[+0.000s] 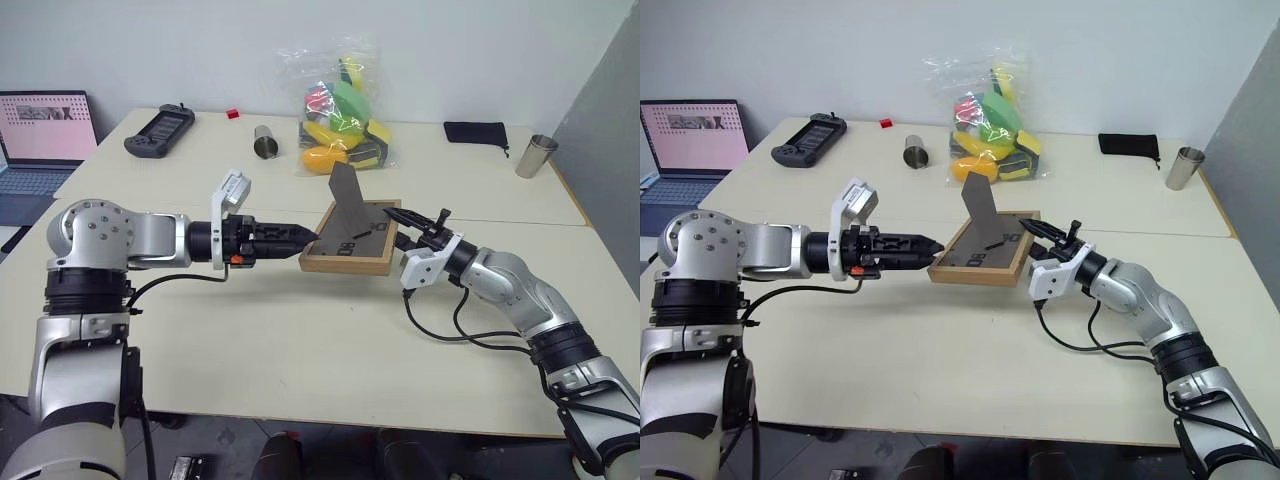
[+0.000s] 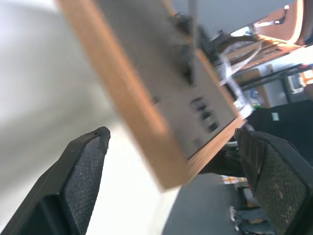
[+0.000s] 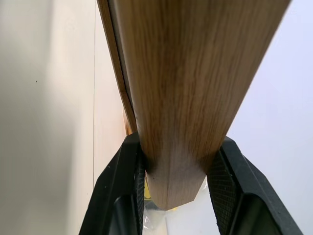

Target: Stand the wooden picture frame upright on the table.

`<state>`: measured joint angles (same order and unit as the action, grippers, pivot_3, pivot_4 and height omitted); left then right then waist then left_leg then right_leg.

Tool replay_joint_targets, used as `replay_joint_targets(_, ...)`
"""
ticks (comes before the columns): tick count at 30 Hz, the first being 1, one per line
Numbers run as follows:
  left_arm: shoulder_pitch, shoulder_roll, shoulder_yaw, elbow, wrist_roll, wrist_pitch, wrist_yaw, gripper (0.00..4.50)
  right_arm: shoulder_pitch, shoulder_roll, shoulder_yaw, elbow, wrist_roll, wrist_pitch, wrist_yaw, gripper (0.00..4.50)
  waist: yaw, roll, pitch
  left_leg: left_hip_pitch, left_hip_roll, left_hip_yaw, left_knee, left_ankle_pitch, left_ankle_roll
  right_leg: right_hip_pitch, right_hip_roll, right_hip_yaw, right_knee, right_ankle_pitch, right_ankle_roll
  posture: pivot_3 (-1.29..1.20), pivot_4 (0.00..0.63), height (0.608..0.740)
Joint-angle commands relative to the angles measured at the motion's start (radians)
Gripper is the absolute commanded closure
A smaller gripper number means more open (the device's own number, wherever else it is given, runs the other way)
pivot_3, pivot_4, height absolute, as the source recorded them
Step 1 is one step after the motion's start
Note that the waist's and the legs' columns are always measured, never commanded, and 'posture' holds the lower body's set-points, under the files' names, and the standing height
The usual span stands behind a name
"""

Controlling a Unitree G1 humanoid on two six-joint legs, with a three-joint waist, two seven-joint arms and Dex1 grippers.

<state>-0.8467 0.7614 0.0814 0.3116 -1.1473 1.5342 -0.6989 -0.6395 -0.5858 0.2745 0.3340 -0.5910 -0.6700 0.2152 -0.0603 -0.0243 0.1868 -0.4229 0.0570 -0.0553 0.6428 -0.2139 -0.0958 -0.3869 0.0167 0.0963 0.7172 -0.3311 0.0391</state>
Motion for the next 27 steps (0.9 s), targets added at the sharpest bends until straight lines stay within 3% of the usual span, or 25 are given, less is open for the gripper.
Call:
replay_joint_targets(1, 0.004, 0.034, 0.007, -0.045, 0.046, -0.040, -0.089, 0.14, -0.016, -0.010, -0.041, -0.036, 0.032, -0.003, -0.021, 3.12, 0.001, 0.000, 0.000, 0.000, 0.000, 0.000, 0.000, 0.000, 0.000, 0.000, 0.000, 0.000, 0.000, 0.000, 0.000, 0.00, 0.150, 0.740)
replay_joint_targets(6, 0.058, 0.103, 0.054, -0.174, 0.101, -0.199, -0.217, 0.14, 0.000, -0.008, -0.062, -0.053, 0.131, 0.043, 0.046, 3.12, 0.000, 0.000, 0.000, -0.001, 0.000, 0.000, 0.000, 0.000, 0.000, 0.000, 0.000, 0.000, 0.000, 0.000, 0.000, 0.00, 0.150, 0.740)
replay_joint_targets(8, 0.131, 0.085, 0.126, -0.274, 0.162, -0.395, -0.226, 0.14, 0.013, 0.012, -0.083, -0.079, 0.224, 0.120, 0.109, 3.12, 0.001, 0.000, 0.000, 0.000, 0.000, 0.000, -0.001, 0.000, 0.000, 0.000, 0.000, 0.000, 0.000, 0.000, 0.000, 0.00, 0.150, 0.740)
replay_joint_targets(12, 0.205, 0.072, 0.178, -0.358, 0.164, -0.457, -0.216, 0.14, 0.024, 0.048, -0.121, -0.147, 0.371, 0.278, 0.212, 3.12, 0.003, 0.000, 0.000, 0.000, 0.002, 0.001, -0.001, 0.000, 0.000, 0.000, 0.000, 0.000, -0.001, 0.000, 0.000, 0.00, 0.150, 0.740)
replay_joint_targets(17, 0.279, -0.059, 0.235, -0.467, 0.174, -0.560, -0.073, 0.14, 0.034, 0.097, -0.150, -0.275, 0.539, 0.584, 0.335, 3.12, 0.006, 0.000, 0.000, 0.000, 0.002, 0.001, 0.000, -0.002, 0.004, 0.001, 0.000, 0.000, -0.001, 0.000, 0.000, 0.00, 0.150, 0.740)
replay_joint_targets(21, 0.356, -0.151, 0.213, -0.599, 0.209, -0.620, 0.031, 0.14, 0.031, 0.131, -0.179, -0.362, 0.661, 0.907, 0.382, 3.12, 0.006, 0.000, 0.000, -0.001, 0.002, 0.001, 0.000, -0.002, 0.004, 0.000, 0.000, 0.000, -0.001, 0.000, 0.000, 0.00, 0.150, 0.740)
replay_joint_targets(27, 0.419, -0.132, 0.218, -0.688, 0.082, -0.532, 0.003, 0.14, 0.053, 0.131, -0.206, -0.435, 0.788, 1.242, 0.428, 3.12, 0.007, 0.000, 0.000, -0.001, 0.002, 0.000, 0.000, -0.002, 0.004, 0.000, 0.000, 0.000, -0.001, 0.000, 0.000, 0.00, 0.150, 0.740)
